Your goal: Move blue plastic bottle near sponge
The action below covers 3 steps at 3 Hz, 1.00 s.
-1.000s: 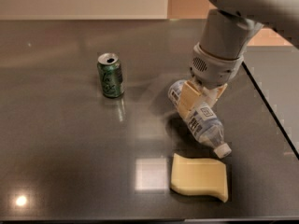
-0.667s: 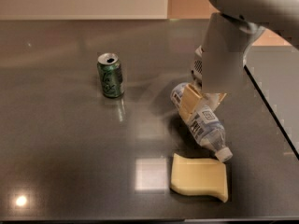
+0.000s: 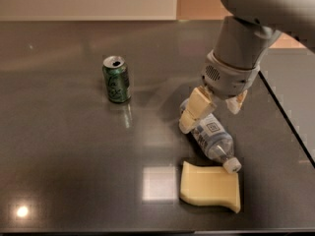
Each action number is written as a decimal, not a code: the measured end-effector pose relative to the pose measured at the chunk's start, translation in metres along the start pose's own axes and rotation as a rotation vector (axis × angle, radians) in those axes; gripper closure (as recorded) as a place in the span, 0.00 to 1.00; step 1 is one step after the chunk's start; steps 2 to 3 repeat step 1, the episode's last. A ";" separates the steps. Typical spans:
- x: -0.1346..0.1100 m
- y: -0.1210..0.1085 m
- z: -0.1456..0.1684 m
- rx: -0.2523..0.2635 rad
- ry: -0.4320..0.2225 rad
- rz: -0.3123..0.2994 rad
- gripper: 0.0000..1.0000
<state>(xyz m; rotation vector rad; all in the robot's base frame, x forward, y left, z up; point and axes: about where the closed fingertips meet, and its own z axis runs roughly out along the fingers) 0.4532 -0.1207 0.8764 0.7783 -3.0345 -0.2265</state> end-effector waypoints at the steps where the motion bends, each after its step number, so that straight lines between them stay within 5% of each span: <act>1: 0.000 0.000 0.000 0.000 0.000 0.000 0.00; 3: 0.000 0.000 0.000 0.000 0.000 0.000 0.00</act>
Offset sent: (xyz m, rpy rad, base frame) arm 0.0000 0.0000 0.0000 0.0000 0.0000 0.0000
